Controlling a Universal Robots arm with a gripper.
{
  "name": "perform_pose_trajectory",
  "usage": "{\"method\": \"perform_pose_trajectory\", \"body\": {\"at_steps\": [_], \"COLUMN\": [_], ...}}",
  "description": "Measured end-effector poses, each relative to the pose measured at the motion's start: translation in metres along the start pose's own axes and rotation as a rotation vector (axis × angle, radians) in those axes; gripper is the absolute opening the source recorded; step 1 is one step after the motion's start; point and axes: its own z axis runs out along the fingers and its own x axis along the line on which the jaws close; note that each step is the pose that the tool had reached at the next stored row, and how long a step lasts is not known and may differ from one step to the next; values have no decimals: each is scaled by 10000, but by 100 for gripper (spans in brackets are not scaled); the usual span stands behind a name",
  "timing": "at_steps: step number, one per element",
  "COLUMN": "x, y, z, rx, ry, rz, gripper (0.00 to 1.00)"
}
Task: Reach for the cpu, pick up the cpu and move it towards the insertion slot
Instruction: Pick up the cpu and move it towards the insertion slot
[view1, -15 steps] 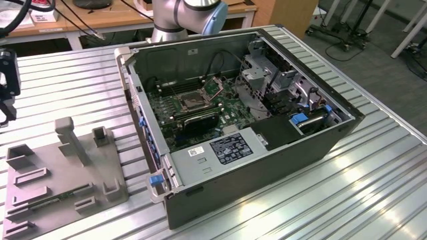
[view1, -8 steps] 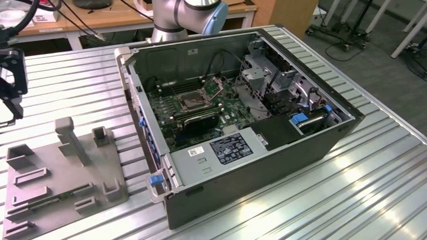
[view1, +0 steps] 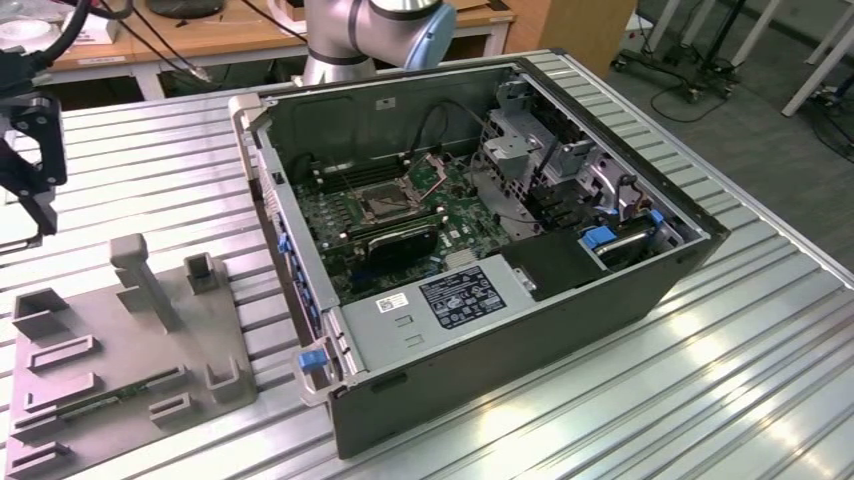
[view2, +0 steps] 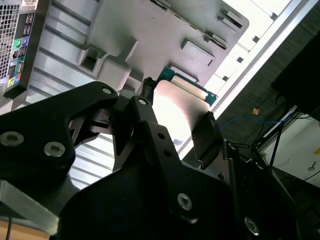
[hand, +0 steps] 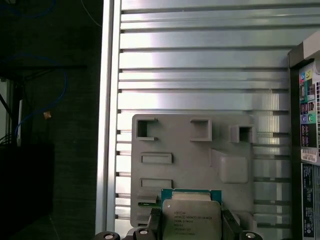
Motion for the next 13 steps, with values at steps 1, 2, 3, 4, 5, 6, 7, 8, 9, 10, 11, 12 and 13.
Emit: {"method": "perform_pose_trajectory", "body": {"at_steps": [1,2,3,4,5,6,7,8,9,10,11,12,13], "x": [-3,-6,-9,-16,-25,-36,-50,-66,-82,-99,-115,-130,-144], "y": [0,0,0,0,0,0,0,-1,-1,-1,-1,-1,-2], "z": [-11,-24,-30,-30,-31,-31,-31,-32,-31,-31,-32,-31,-32], "rx": [-1,0,-1,-2,-2,-1,-1,0,-2,-2,-1,-2,-1], "ry": [-1,0,-1,-1,1,2,3,4,4,5,6,6,7], "rz": [0,-1,0,-1,-2,-1,0,0,0,0,-1,-1,-1], "gripper": [55,55,55,55,55,55,55,55,55,55,55,55,55]}}
